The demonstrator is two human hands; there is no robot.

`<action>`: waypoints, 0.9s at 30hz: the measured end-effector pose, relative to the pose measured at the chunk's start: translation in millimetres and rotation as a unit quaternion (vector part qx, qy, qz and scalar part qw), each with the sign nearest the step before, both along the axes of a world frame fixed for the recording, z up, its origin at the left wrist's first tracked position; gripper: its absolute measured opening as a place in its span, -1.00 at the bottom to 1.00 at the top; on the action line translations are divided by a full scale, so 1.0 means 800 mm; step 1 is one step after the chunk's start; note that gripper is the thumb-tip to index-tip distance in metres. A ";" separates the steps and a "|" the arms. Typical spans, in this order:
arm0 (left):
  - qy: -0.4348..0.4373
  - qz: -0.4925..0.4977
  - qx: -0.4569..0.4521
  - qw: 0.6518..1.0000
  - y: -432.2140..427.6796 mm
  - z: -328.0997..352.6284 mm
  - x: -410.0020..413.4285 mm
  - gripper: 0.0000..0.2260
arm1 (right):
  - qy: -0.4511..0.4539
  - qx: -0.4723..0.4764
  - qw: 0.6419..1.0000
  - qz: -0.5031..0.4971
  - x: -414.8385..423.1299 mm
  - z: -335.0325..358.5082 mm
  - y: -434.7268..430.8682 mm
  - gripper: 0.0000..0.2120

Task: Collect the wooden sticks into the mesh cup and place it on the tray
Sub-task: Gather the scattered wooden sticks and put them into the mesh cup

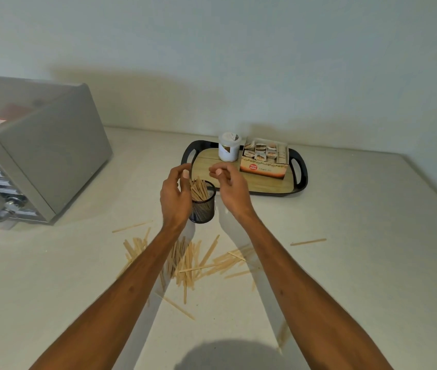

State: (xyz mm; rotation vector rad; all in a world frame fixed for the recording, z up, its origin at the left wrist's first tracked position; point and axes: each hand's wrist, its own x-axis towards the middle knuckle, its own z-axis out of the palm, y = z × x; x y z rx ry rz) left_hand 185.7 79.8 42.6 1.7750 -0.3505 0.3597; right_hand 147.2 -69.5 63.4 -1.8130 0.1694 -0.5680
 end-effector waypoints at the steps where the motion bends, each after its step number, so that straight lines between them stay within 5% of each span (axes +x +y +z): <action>1: -0.003 0.014 -0.009 1.000 0.003 0.001 0.001 -0.73 | -0.001 0.031 1.000 -0.007 -0.002 0.001 -0.006 -0.81; 11: -0.002 0.093 -0.037 0.995 0.035 -0.012 -0.015 -0.78 | -0.009 0.168 0.981 -0.095 -0.066 -0.013 -0.092 -0.80; 15: 0.024 0.124 0.031 0.992 0.063 -0.032 -0.027 -0.78 | 0.086 -0.004 0.986 -0.144 -0.119 -0.037 -0.137 -0.75; 18: 0.076 0.131 0.142 0.978 0.098 -0.052 -0.032 -0.76 | 0.205 -0.198 0.941 -0.180 -0.167 -0.060 -0.173 -0.61; 27: 0.040 0.030 0.295 0.954 0.071 -0.060 -0.106 -0.78 | 0.322 -0.392 0.849 -0.148 -0.233 -0.089 -0.190 -0.74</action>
